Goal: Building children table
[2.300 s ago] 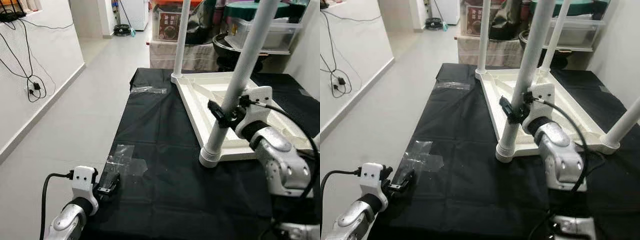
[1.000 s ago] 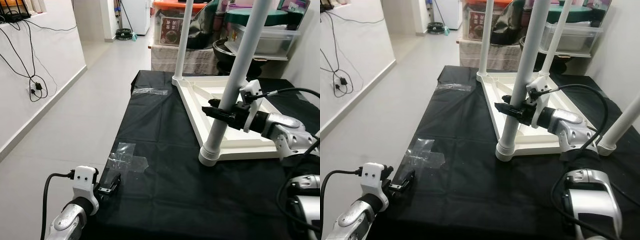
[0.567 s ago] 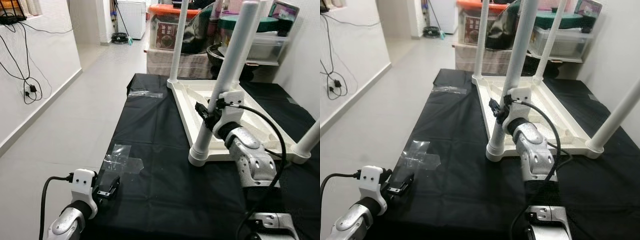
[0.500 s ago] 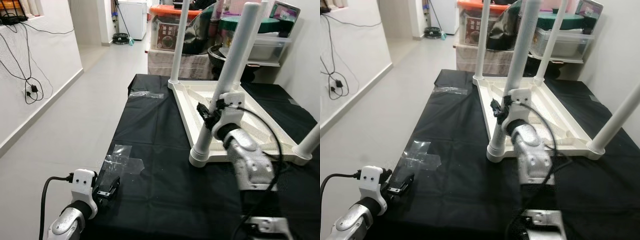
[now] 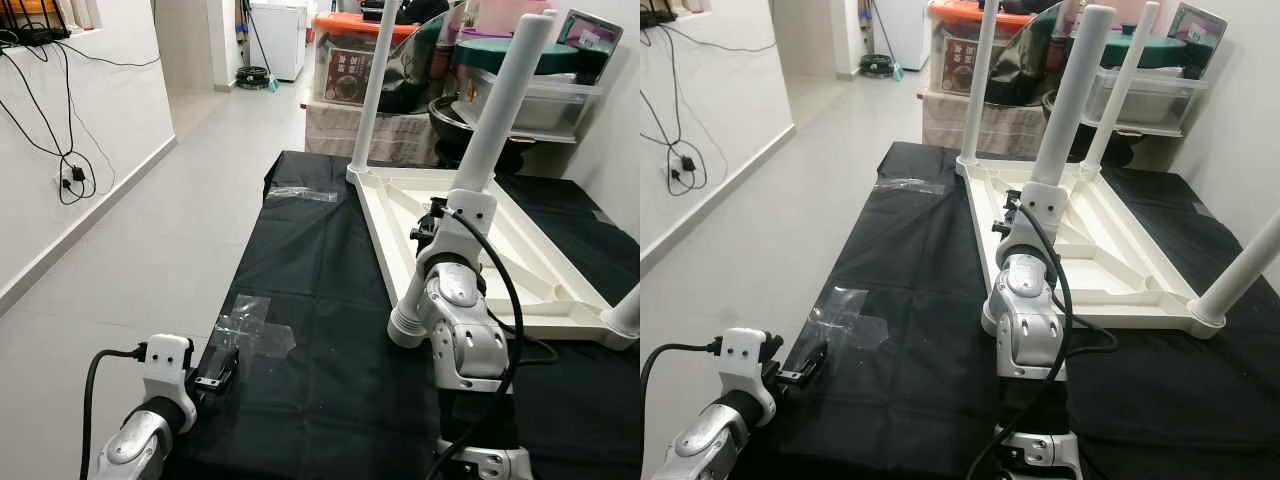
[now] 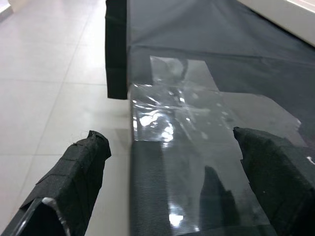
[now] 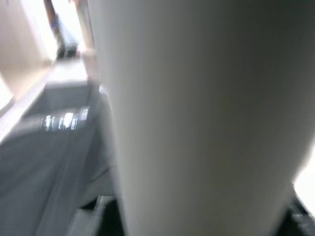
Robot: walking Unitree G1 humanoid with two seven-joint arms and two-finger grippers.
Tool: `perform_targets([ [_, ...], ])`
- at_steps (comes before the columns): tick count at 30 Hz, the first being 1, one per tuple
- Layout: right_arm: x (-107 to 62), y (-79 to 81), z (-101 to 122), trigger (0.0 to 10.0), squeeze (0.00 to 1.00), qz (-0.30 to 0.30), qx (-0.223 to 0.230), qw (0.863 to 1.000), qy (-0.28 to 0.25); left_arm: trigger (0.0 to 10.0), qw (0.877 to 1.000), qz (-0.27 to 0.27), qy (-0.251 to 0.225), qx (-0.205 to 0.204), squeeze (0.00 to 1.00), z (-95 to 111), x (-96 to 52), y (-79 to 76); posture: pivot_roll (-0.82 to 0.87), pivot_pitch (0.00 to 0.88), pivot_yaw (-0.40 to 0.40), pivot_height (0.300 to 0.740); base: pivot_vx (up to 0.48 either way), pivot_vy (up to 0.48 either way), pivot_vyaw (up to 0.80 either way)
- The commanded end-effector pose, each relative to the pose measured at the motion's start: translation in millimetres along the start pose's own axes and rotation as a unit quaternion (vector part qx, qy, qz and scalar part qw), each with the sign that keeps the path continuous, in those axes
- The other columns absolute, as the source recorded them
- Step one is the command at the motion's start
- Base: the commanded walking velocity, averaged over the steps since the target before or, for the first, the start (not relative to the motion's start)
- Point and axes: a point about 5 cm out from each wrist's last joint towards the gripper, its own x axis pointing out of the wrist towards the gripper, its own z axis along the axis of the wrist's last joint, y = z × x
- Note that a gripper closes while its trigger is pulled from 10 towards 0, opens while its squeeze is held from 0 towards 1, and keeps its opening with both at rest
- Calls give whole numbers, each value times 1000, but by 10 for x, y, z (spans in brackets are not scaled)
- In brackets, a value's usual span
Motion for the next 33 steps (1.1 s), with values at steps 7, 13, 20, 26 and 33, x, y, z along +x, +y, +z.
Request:
perform_targets([
  [7,-88,-154,70,10000,1000,3,27,999,-23,10000,1000,-5,13,0,0,-50,3,-10,69,0,-60,740,0,0,0],
  [13,-156,-201,274,10000,1000,48,37,996,-70,10000,1000,-9,12,1,0,-38,26,-9,54,0,-51,740,0,0,0],
  [20,-98,-235,485,10000,600,254,-18,962,-101,10000,1000,-15,11,3,0,-35,46,-21,49,0,-48,740,0,0,0],
  [26,-6,-331,546,10000,0,383,-116,914,-75,10000,1000,-18,9,5,0,-29,66,-29,52,0,-53,740,0,0,0],
  [33,107,-437,564,10000,0,484,-166,859,-37,10000,1000,-19,6,6,0,-18,71,-28,64,0,-61,740,0,0,0],
])
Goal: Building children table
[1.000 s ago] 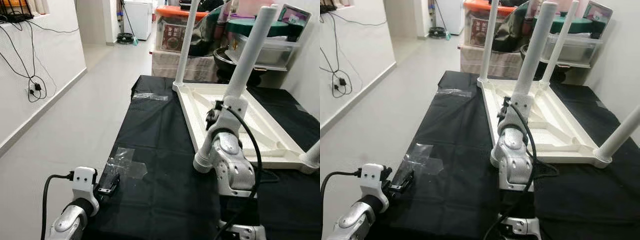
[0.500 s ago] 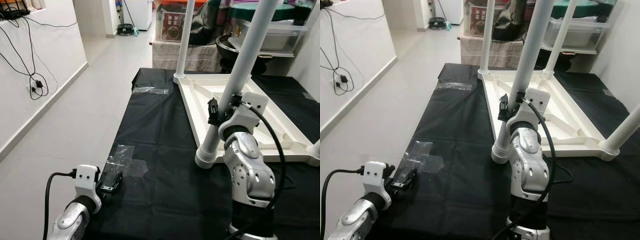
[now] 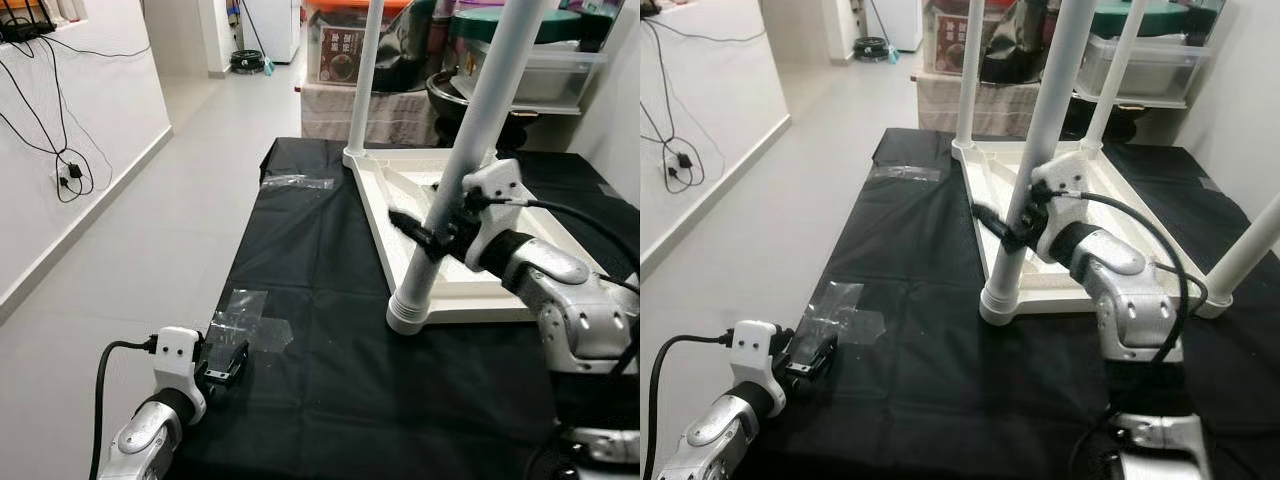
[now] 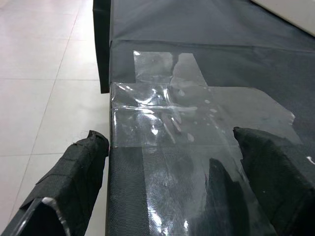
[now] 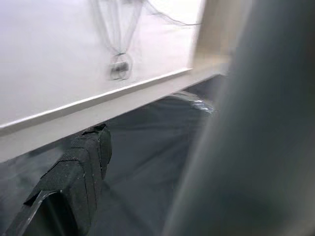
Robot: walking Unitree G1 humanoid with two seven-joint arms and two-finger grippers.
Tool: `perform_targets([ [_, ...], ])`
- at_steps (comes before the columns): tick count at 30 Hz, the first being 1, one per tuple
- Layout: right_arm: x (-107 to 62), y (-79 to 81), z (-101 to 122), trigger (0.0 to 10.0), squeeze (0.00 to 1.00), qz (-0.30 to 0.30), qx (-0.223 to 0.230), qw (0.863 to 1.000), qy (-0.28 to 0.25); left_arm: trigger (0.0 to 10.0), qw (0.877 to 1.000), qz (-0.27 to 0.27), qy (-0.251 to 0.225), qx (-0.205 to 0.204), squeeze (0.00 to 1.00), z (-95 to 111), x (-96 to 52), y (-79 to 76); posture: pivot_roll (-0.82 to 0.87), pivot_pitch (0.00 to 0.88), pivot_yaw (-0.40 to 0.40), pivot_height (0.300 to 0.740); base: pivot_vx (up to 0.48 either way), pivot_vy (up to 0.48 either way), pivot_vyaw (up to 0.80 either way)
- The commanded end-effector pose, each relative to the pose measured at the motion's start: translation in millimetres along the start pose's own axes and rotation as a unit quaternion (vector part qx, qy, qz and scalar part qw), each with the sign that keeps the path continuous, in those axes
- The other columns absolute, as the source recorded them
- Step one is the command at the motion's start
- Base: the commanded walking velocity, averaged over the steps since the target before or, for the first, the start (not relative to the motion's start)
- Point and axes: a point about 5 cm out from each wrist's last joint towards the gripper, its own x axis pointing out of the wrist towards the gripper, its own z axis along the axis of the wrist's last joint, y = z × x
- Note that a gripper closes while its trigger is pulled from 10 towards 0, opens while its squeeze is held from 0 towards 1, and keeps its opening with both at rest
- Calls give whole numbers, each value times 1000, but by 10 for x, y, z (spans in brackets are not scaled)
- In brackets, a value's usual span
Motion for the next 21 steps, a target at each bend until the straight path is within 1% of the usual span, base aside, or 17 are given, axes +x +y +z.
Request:
perform_targets([
  [1,15,-15,13,10000,0,29,-5,1000,-1,10000,1000,0,10,3,0,-47,-12,11,64,0,-61,740,0,0,0],
  [2,43,-88,-21,10000,0,28,-10,999,12,10000,1000,-1,10,4,0,-48,-10,13,67,0,-66,740,0,0,0],
  [3,67,-157,-52,7451,0,34,-14,999,23,10000,1000,-1,10,5,0,-49,-7,15,69,0,-66,740,0,0,0],
  [4,85,-205,-68,7451,0,39,-15,999,28,10000,1000,-2,10,6,0,-50,-5,14,69,0,-67,740,0,0,0],
  [5,85,-205,-68,7451,0,39,-15,999,28,10000,1000,-2,10,6,0,-50,-5,14,69,0,-67,740,0,0,0],
  [6,113,-253,-76,3529,0,38,-12,999,31,10000,1000,-3,10,6,0,-49,-6,10,72,0,-69,740,0,0,0],
  [7,129,-281,-76,3529,0,40,-9,999,31,10000,1000,-4,9,7,0,-49,-7,7,72,0,-69,740,0,0,0],
  [8,147,-306,-78,0,0,43,-6,999,31,10000,1000,-5,10,8,0,-56,-16,7,82,0,-74,740,0,0,0],
  [10,157,-320,-80,0,0,46,-4,998,32,10000,1000,-5,11,9,0,-61,-22,9,82,0,-74,740,0,0,0],
  [11,161,-342,-89,0,0,65,-3,997,36,10000,1000,-5,12,11,0,-65,-35,16,92,0,-80,740,0,0,0],
  [14,160,-346,-91,0,0,69,-3,997,37,10000,1000,-5,12,11,0,-65,-38,18,92,0,-80,740,0,0,0],
  [16,123,-385,-131,0,0,95,0,994,51,10000,1000,-8,15,14,0,-82,-53,20,87,0,-79,740,0,0,0],
  [19,100,-422,-157,0,0,104,6,993,58,10000,1000,-11,16,15,0,-90,-54,9,87,0,-79,740,0,0,0],
  [21,60,-467,-202,0,0,110,19,992,67,10000,1000,-14,16,15,0,-92,-47,-13,86,0,-79,740,0,0,0],
])
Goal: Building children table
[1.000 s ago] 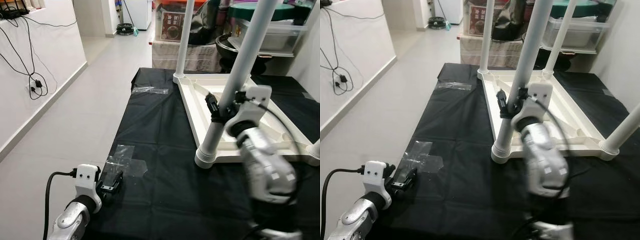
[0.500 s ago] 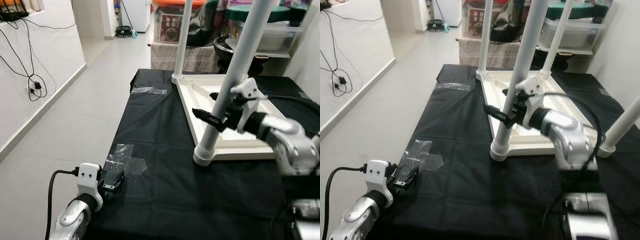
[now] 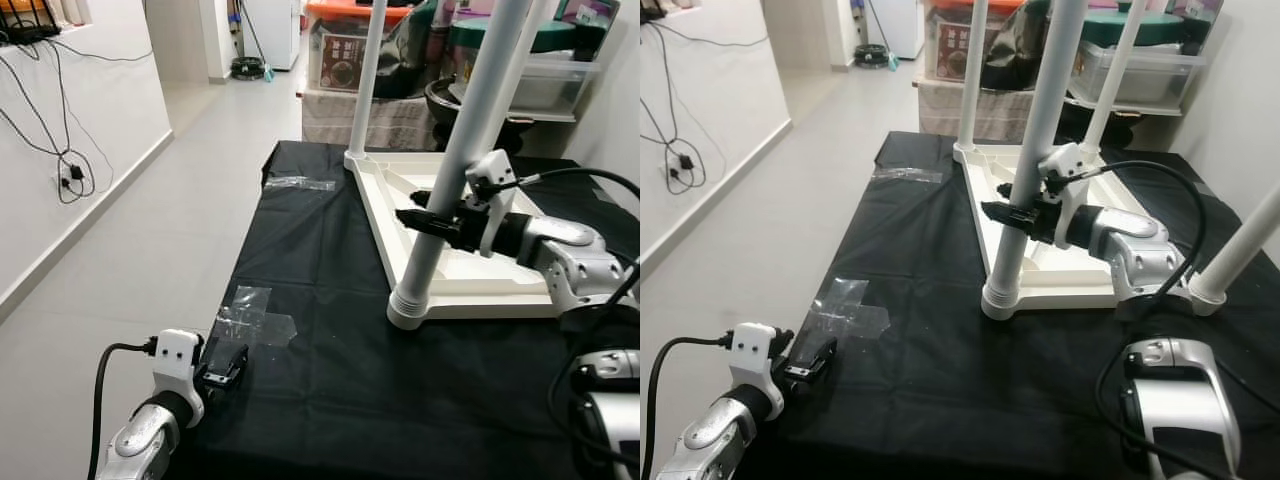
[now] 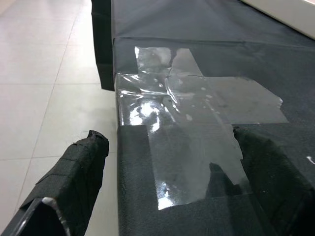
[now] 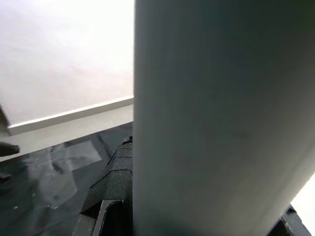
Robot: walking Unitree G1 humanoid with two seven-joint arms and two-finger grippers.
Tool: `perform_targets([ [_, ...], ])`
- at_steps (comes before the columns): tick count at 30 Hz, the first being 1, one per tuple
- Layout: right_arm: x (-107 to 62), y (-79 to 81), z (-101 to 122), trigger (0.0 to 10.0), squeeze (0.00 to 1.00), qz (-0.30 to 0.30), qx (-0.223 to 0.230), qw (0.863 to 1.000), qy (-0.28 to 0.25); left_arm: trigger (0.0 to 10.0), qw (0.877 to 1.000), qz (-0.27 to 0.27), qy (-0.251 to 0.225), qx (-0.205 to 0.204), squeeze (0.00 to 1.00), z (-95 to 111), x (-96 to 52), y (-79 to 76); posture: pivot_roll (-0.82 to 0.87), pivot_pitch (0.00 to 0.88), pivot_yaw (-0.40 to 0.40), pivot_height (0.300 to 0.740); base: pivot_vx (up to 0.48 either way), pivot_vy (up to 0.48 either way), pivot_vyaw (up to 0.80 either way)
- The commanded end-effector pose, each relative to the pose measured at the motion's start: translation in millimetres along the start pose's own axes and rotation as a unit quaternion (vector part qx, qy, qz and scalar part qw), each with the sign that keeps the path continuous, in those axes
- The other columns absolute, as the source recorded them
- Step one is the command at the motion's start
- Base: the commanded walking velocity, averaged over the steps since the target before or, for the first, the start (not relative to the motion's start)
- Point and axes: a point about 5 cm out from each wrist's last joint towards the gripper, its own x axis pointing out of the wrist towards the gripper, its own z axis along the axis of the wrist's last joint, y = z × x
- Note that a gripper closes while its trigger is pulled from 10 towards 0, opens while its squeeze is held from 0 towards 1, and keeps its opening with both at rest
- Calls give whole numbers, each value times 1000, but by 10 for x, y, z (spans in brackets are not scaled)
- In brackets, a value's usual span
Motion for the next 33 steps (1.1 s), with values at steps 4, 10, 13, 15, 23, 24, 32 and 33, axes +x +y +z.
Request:
perform_targets([
  [4,-39,-36,-123,0,0,-4,8,999,39,10000,1000,-6,15,2,0,-66,-7,-29,86,0,-80,740,0,0,0],
  [10,161,-37,-468,0,0,-286,102,951,57,10000,1000,-4,14,-2,0,-71,-19,-42,93,0,-89,740,0,0,0],
  [13,175,41,-610,0,0,-359,131,922,65,10000,1000,-2,14,-2,0,-72,-26,-37,95,0,-85,740,0,0,0],
  [15,197,162,-737,0,0,-413,149,896,70,10000,1000,-1,15,-3,0,-76,-31,-32,90,0,-78,740,0,0,0],
  [23,313,515,-868,0,0,-537,181,822,62,10000,1000,-1,13,-3,0,-52,8,-35,83,0,-80,740,0,0,0],
  [24,356,558,-770,0,0,-543,160,822,56,10000,1000,2,14,-4,0,-58,20,-31,77,0,-78,740,0,0,0],
  [32,337,503,-400,10000,1000,-544,136,828,2,10000,1000,3,19,-9,0,-89,44,-64,63,0,-74,740,0,0,0],
  [33,322,513,-351,10000,1000,-544,137,828,-13,10000,1000,2,19,-10,0,-89,44,-65,63,0,-74,740,0,0,0],
])
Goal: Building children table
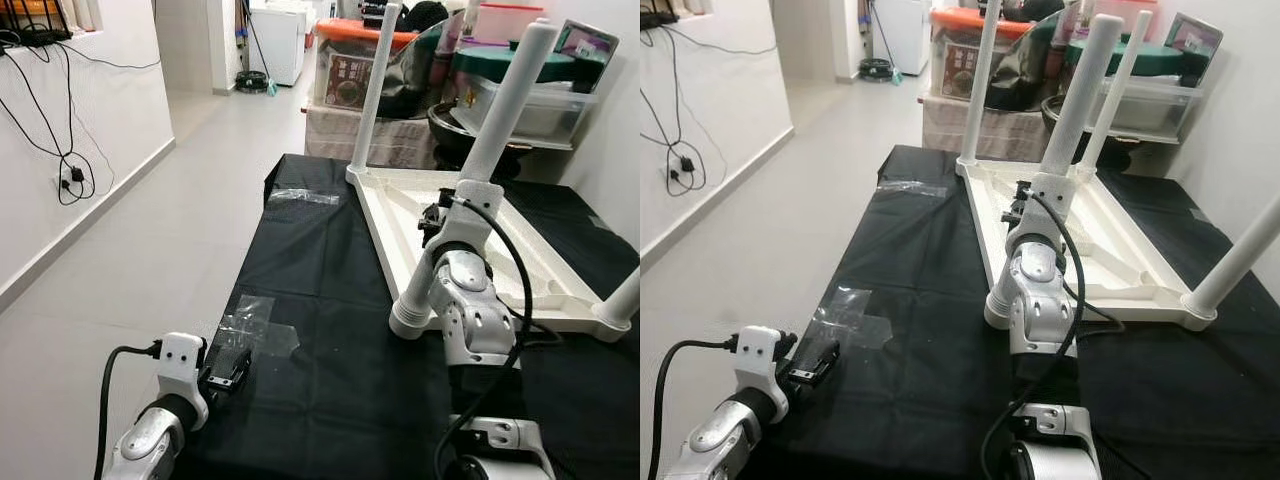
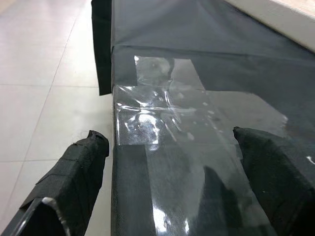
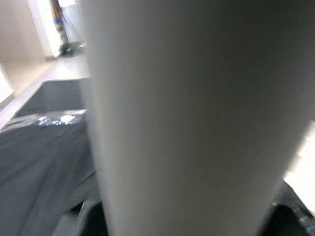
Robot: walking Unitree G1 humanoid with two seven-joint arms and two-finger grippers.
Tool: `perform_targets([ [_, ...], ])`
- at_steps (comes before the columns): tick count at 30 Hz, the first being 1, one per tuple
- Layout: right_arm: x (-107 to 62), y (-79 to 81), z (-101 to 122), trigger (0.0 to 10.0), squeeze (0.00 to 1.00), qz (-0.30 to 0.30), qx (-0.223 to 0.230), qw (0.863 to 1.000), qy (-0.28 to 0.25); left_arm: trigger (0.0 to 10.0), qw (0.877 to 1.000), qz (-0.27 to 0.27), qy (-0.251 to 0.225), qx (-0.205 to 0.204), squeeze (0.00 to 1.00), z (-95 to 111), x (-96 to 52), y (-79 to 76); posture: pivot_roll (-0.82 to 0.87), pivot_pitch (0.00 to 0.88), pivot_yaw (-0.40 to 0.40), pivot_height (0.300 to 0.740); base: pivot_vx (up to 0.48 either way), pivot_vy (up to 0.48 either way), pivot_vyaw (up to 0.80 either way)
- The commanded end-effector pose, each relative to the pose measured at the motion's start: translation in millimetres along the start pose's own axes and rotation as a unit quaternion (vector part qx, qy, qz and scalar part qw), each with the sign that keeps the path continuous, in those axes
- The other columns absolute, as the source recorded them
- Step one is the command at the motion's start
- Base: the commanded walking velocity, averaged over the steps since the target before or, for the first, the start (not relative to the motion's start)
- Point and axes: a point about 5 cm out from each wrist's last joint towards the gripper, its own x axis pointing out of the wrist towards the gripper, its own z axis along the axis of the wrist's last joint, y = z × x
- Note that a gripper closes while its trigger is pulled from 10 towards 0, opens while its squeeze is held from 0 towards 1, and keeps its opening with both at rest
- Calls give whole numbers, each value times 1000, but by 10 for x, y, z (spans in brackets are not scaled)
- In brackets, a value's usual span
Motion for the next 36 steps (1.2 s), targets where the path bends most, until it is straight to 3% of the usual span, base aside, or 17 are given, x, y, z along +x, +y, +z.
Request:
perform_targets([
  [1,-1,-100,10,10000,1000,-2,6,1000,9,10000,1000,1,19,-4,0,-86,-11,-7,63,0,-73,740,0,0,0],
  [2,-9,-120,30,10000,1000,-10,6,1000,12,10000,1000,1,19,-4,0,-85,-12,-7,63,0,-73,740,0,0,0],
  [3,-1,-149,84,10000,0,-4,12,1000,1,10000,1000,1,19,-4,0,-83,-13,-5,63,0,-71,740,0,0,0],
  [7,92,-384,294,10000,0,-11,32,998,-47,10000,1000,0,19,-2,0,-82,-18,5,63,0,-72,740,0,0,0],
  [8,170,-480,533,10000,0,67,66,993,-75,10000,1000,0,19,-1,0,-81,-17,11,63,0,-72,740,0,0,0],
  [9,170,-480,533,10000,0,67,66,993,-75,10000,1000,0,19,-1,0,-81,-17,11,63,0,-72,740,0,0,0],
  [11,182,-535,754,10000,0,179,67,976,-101,10000,1000,-1,19,0,0,-77,-17,12,63,0,-72,740,0,0,0],
  [14,139,-611,944,10000,0,287,-1,949,-131,10000,1000,-7,19,2,0,-72,-9,9,62,0,-68,740,0,0,0],
  [15,139,-611,944,10000,0,287,-1,949,-131,10000,1000,-7,19,2,0,-72,-9,9,62,0,-68,740,0,0,0],
  [18,32,-583,872,10000,0,414,-106,899,-94,10000,1000,-7,18,5,0,-62,-11,23,70,0,-76,740,0,0,0],
  [20,32,-583,872,10000,0,414,-106,899,-94,10000,1000,-7,18,5,0,-62,-11,23,70,0,-76,740,0,0,0],
  [22,25,-547,746,10000,0,459,-143,874,-68,10000,1000,-7,17,5,0,-56,-9,20,77,0,-76,740,0,0,0],
  [28,131,-521,471,10000,0,513,-181,839,0,10000,1000,-13,20,8,0,-66,-14,7,87,0,-75,740,0,0,0],
  [29,194,-524,430,8627,0,511,-185,839,13,10000,1000,-13,20,10,0,-61,-13,18,92,0,-79,740,0,0,0],
  [31,234,-530,409,8627,0,511,-188,838,21,10000,1000,-12,20,11,0,-57,-13,27,92,0,-79,740,0,0,0],
  [32,269,-527,425,0,0,509,-173,843,21,10000,1000,-12,19,12,0,-48,-11,39,100,0,-86,740,0,0,0],
  [36,284,-519,463,0,0,515,-151,844,15,10000,1000,-11,18,14,0,-39,-10,49,100,0,-86,740,0,0,0],
])
